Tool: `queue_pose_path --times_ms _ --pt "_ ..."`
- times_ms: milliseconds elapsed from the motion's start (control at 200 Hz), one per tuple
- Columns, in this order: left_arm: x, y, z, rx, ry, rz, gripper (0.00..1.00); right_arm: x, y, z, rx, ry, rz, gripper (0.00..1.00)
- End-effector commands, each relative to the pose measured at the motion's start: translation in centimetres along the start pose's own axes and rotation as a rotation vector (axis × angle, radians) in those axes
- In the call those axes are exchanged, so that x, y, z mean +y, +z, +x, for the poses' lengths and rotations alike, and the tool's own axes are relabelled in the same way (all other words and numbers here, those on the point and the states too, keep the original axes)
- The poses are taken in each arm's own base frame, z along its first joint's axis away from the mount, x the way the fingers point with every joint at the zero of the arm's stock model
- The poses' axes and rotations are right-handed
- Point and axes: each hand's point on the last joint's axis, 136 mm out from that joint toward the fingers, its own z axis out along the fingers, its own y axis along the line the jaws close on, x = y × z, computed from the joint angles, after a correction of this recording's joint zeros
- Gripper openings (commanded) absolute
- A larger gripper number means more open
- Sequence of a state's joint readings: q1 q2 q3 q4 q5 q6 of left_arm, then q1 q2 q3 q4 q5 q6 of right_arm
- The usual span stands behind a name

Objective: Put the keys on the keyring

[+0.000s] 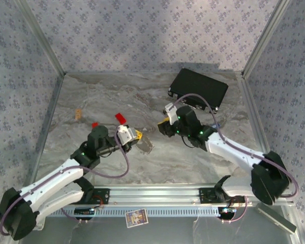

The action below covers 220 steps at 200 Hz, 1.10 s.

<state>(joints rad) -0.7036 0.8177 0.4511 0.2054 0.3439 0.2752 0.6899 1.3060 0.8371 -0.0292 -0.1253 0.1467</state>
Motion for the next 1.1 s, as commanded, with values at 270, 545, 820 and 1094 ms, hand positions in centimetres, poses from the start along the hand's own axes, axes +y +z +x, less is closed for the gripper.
queue_pose_path --times_ms 270,545,820,1094 --pt "4.7 -4.2 -0.3 -0.048 -0.133 -0.354 0.00 1.4 4.3 2.4 0.233 0.140 0.011 0.36" --pt "10.3 -8.9 2.8 0.000 -0.303 -0.743 0.00 3.4 7.4 3.5 0.372 0.063 0.015 0.37" --pt "12.0 -11.7 3.4 -0.044 -0.406 -0.857 0.00 5.4 10.4 5.6 0.507 -0.053 0.022 0.39" --pt "12.1 -12.2 3.0 -0.049 -0.407 -0.866 0.00 5.7 12.3 7.1 0.578 -0.095 0.077 0.41"
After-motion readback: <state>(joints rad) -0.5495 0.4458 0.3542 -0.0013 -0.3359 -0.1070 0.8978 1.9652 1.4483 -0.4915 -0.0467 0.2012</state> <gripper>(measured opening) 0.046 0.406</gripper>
